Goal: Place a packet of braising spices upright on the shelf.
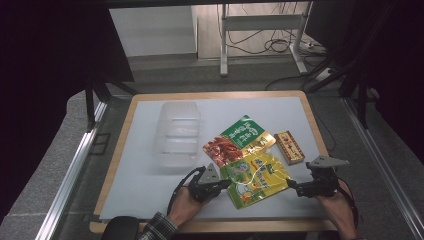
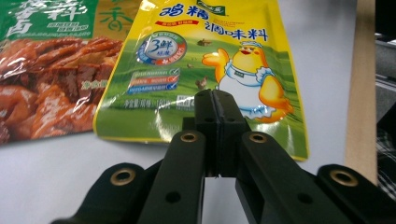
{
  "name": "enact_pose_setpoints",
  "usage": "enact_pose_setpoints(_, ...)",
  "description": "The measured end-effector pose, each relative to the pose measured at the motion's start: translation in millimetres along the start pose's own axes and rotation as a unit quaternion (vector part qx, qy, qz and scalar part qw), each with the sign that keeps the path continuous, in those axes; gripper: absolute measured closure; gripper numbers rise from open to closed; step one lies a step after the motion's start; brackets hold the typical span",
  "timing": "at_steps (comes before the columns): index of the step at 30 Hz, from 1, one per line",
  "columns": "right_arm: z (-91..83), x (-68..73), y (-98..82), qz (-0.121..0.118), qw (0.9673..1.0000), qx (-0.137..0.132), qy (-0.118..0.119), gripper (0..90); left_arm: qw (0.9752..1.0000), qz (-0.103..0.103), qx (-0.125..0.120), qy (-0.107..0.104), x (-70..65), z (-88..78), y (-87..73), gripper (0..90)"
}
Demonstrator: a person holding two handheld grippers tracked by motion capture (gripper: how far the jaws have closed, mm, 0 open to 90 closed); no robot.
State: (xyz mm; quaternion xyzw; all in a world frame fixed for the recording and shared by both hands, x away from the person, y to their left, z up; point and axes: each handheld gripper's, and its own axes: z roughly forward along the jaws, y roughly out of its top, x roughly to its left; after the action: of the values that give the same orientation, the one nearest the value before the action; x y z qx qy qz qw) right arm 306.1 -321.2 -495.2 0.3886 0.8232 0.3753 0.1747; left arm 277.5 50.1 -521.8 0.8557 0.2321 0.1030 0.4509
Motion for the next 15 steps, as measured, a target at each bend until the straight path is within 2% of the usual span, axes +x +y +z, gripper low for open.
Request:
enact_pose_setpoints(8, 2.9, 1.8, -0.1, -0.006, 0.9999, 0.009, 0.006, 0.7, 1.0, -0.001, -0.005, -0.004, 4.6, 16.7, 7.9, 89.6)
enact_pose_setpoints(12, 2.9, 2.0, 0.1, -0.009, 0.9999, 0.01, 0.006, 0.7, 1.0, 0.002, 0.006, -0.008, 3.9, 27.5, 9.4, 89.6)
enact_pose_setpoints(15, 3.0, 1.6, -0.1, -0.007, 0.9999, 0.011, 0.007, 0.8, 0.9998, -0.006, 0.012, -0.013, 5.3, 31.5, 8.8, 89.7)
